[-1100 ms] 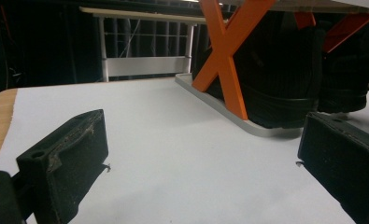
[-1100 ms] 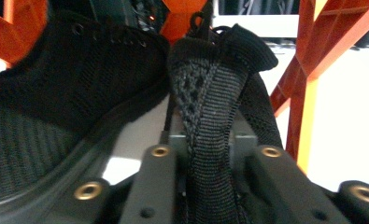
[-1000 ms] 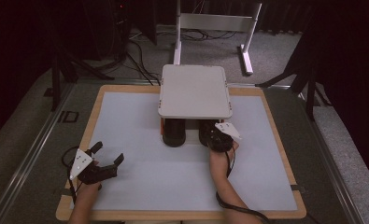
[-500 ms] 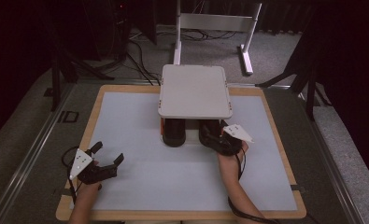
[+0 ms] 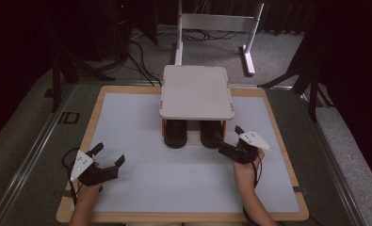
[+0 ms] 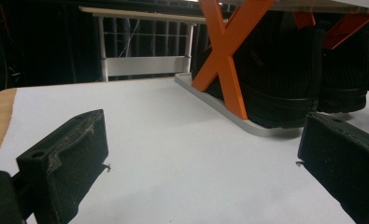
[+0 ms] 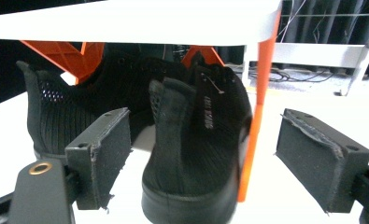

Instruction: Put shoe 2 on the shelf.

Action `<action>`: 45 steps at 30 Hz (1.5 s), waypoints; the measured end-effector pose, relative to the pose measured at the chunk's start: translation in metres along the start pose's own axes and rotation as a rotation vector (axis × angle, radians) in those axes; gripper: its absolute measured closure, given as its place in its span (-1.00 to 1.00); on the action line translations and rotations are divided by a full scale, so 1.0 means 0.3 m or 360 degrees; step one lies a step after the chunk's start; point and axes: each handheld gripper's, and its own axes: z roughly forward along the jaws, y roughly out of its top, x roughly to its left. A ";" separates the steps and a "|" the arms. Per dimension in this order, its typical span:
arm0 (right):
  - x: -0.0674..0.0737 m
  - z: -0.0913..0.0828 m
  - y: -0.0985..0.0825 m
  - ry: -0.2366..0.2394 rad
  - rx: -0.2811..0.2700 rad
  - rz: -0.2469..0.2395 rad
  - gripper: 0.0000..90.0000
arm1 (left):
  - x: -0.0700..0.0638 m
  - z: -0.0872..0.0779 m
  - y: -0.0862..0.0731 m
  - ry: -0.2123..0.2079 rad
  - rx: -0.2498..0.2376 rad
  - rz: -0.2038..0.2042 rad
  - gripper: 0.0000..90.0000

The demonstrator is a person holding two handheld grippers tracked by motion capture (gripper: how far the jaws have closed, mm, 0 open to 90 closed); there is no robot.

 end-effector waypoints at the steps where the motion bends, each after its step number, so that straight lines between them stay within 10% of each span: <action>1: -0.004 -0.008 -0.002 0.0001 0.0003 0.0003 -0.61 | 0.000 0.000 0.000 0.0000 0.0001 -0.0001 -0.95; 45: -0.323 -0.235 -0.201 -0.0361 0.0216 0.0043 -0.69 | -0.001 0.001 0.000 0.0009 -0.0001 0.0001 -0.95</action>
